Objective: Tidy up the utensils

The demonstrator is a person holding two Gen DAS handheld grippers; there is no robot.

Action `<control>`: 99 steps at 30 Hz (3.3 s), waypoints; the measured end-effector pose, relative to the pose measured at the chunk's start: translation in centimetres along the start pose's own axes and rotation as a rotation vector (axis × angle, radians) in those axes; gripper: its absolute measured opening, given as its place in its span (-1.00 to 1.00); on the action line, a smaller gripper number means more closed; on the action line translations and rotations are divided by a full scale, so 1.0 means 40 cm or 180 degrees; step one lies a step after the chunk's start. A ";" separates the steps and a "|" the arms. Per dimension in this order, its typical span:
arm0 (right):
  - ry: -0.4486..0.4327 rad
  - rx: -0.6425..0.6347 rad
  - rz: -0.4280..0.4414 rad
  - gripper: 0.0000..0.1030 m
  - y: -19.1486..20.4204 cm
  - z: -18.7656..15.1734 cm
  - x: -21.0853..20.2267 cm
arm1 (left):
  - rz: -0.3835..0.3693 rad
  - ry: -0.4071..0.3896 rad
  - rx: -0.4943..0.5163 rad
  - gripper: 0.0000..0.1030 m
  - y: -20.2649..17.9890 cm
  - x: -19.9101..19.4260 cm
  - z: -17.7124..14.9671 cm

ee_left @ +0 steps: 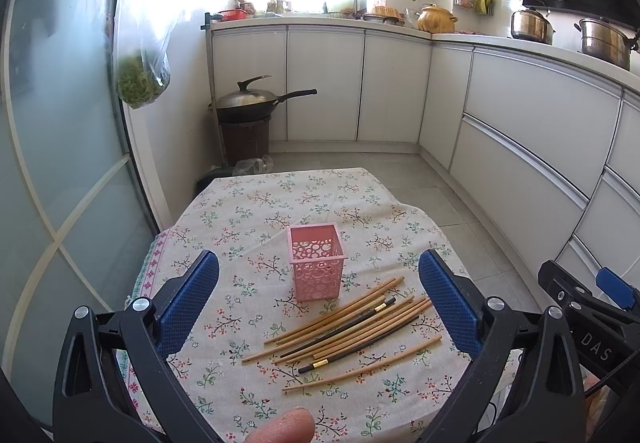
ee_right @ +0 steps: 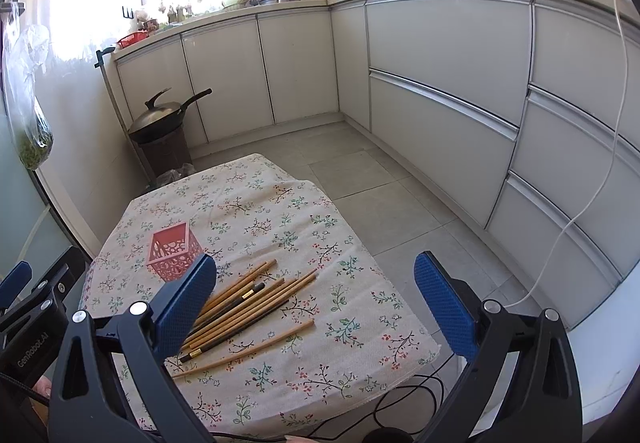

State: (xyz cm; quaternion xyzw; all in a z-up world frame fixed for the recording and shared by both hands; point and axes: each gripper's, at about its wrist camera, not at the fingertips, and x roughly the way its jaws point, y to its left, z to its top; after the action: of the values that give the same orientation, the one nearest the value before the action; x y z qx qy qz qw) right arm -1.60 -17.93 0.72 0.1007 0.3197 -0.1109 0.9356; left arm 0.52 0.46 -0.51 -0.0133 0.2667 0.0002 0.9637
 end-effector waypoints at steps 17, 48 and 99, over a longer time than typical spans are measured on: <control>0.0047 -0.0018 -0.0017 0.87 0.002 -0.003 0.004 | -0.0001 0.0003 0.0008 0.86 -0.001 0.001 -0.002; 0.0748 0.1260 0.0823 0.87 -0.230 0.010 0.074 | -0.1212 0.2180 0.1134 0.86 -0.225 0.354 -0.167; 0.2230 0.1987 0.0995 0.85 -0.126 -0.072 0.531 | -0.0929 0.0002 -0.0514 -0.87 0.169 0.229 0.304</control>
State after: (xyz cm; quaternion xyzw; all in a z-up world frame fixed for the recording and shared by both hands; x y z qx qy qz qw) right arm 11.74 -25.05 -15.29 0.4542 0.5476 -0.0192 0.7025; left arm 14.58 7.48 5.04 -0.1293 0.2614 -0.1184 0.9492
